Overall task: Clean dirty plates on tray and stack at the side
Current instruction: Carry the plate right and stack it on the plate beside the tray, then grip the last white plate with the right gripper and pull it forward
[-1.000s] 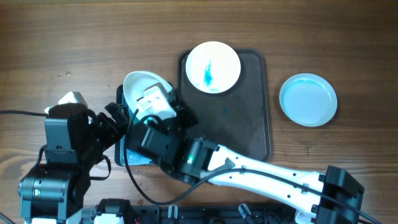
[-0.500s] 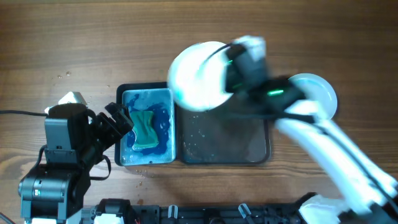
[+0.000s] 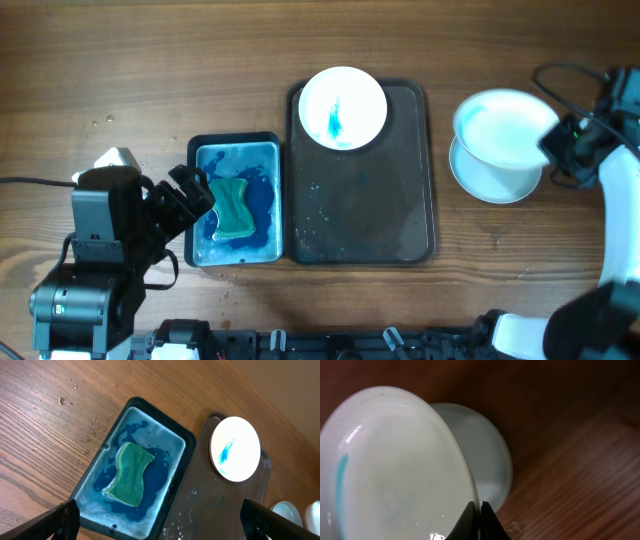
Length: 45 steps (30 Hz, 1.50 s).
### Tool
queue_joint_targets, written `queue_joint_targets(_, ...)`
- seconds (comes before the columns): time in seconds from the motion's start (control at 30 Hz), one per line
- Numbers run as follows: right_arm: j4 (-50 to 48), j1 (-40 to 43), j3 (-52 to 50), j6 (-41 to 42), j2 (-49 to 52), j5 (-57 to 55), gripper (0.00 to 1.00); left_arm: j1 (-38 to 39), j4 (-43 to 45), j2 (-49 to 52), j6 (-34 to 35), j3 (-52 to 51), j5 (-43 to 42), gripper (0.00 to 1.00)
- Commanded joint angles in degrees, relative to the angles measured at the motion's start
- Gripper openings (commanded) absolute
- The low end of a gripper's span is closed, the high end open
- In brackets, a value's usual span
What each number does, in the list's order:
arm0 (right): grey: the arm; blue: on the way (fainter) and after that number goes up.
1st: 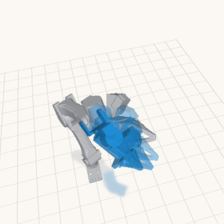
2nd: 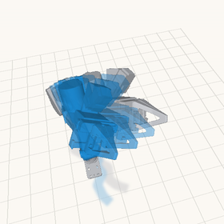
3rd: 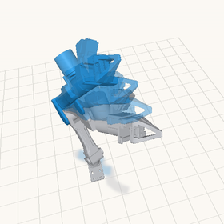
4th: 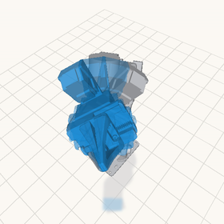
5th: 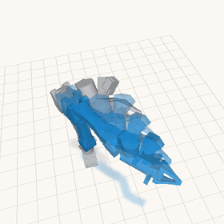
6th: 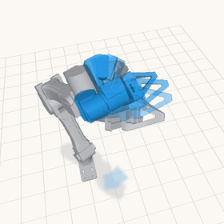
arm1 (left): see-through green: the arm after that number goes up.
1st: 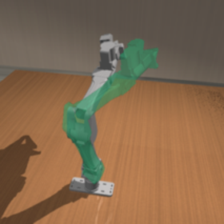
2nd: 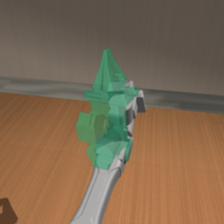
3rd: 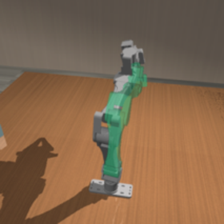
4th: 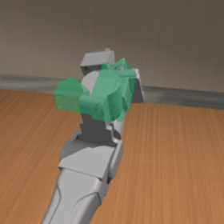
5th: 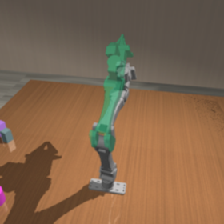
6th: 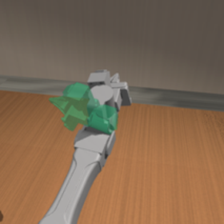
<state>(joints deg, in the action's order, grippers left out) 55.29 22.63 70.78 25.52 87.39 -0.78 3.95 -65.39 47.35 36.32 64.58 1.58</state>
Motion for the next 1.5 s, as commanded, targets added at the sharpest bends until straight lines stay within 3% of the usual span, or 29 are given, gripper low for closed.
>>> queue_joint_targets(0.0, -0.4, 4.8, -4.3, -3.0, 5.5, 2.7, 0.04, -0.4, 0.1, 0.0, 0.0, 0.5, -0.7, 1.0)
queue_joint_targets(0.1, -1.1, 5.5, -4.8, -6.3, 7.9, 7.3, 0.04, -0.4, 0.1, 0.0, 0.0, 0.5, -0.7, 1.0)
queue_joint_targets(0.13, -1.2, 5.4, -4.8, -6.9, 7.9, 8.5, 0.11, -0.4, 0.1, 0.0, 0.0, 0.5, -0.7, 1.0)
queue_joint_targets(0.17, -1.4, 5.2, -4.7, -6.9, 7.6, 8.9, 0.34, -0.4, 0.1, 0.0, 0.0, 0.5, -0.7, 1.0)
queue_joint_targets(0.2, -1.2, 5.0, -4.1, -6.9, 7.0, 9.9, 0.43, -0.4, 0.1, 0.0, 0.0, 0.5, -0.7, 1.0)
queue_joint_targets(0.23, -0.6, 4.7, -3.1, -6.9, 6.3, 11.0, 0.5, -0.4, 0.1, 0.0, 0.0, 0.5, -0.7, 1.0)
queue_joint_targets(0.3, 0.4, 3.6, -1.0, -7.9, 4.3, 14.2, 0.54, -0.4, 0.1, 0.0, 0.0, 0.5, -0.7, 1.0)
queue_joint_targets(0.47, 2.6, -3.6, 3.2, -10.6, -4.1, 20.3, 0.45, -0.4, 0.1, 0.0, 0.0, 0.5, -0.7, 1.0)
queue_joint_targets(0.6, -2.0, -15.4, 4.2, -15.3, -10.5, 22.7, 0.42, -0.4, 0.1, 0.0, 0.0, 0.5, -0.7, 1.0)
queue_joint_targets(0.73, -6.2, -26.4, 3.7, -18.5, -10.6, 20.2, 0.43, -0.4, 0.1, 0.0, 0.0, 0.5, -0.7, 1.0)
queue_joint_targets(0.93, -17.6, -37.1, 0.1, -17.6, -1.8, 6.1, 0.48, -0.4, 0.1, 0.0, 0.0, 0.5, -0.7, 1.0)
queue_joint_targets(1.03, -23.1, -38.1, 0.0, -17.6, 6.4, 5.4, 0.55, -0.4, 0.1, 0.0, 0.0, 0.5, -0.7, 1.0)
queue_joint_targets(1.23, -36.3, -38.1, 0.0, -17.3, 20.8, 8.8, 0.54, -0.4, 0.1, 0.0, 0.0, 0.5, -0.7, 1.0)
queue_joint_targets(1.47, -41.1, -37.9, 0.0, -11.8, 26.2, 7.6, 0.3, -0.4, 0.1, 0.0, 0.0, 0.5, -0.7, 1.0)
